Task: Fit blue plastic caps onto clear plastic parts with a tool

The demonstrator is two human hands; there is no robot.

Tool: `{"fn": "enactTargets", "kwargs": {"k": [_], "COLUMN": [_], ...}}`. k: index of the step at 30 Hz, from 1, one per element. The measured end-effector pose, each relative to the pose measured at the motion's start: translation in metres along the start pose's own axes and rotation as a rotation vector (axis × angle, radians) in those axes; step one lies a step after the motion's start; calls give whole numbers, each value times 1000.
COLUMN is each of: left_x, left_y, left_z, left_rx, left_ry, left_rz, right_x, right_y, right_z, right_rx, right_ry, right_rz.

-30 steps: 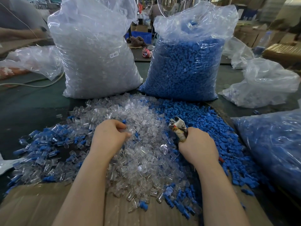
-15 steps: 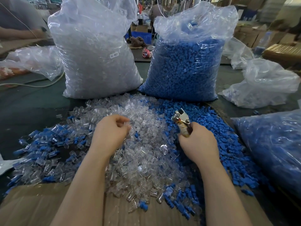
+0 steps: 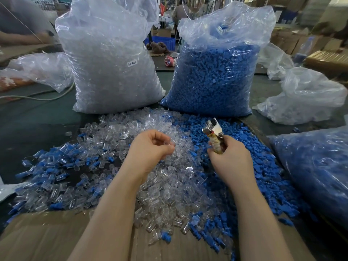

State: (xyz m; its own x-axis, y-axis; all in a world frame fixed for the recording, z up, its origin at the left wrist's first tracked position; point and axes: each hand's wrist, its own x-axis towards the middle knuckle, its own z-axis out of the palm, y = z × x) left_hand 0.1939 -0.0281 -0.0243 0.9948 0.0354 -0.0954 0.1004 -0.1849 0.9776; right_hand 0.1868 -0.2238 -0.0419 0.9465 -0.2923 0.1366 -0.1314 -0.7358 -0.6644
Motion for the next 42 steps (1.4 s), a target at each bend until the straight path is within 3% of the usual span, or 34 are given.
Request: {"fn": "enactTargets", "kwargs": {"k": [3, 7, 14, 20, 31, 38, 42], "left_x": [1, 1, 0, 0, 0, -3, -3], "left_y": [-2, -5, -5, -4, 4, 3, 4], "left_z": [1, 1, 2, 2, 5, 14, 19], "left_rx": [18, 66, 150, 50, -358, -359, -289], "left_ry": [33, 84, 76, 46, -48, -66, 1], "left_rz": [0, 17, 120, 75, -18, -31, -4], "right_x": [0, -1, -5, -7, -4, -4, -6], "right_y": [3, 2, -5, -4, -4, -8, -13], "right_z": [-1, -2, 4, 5, -1, -1, -1], "right_rx": [-192, -297, -412, -394, 371, 511, 541], "right_ry": [9, -129, -186, -158, -107, -42, -22], "right_rz": [29, 55, 61, 55, 51, -46, -130]}}
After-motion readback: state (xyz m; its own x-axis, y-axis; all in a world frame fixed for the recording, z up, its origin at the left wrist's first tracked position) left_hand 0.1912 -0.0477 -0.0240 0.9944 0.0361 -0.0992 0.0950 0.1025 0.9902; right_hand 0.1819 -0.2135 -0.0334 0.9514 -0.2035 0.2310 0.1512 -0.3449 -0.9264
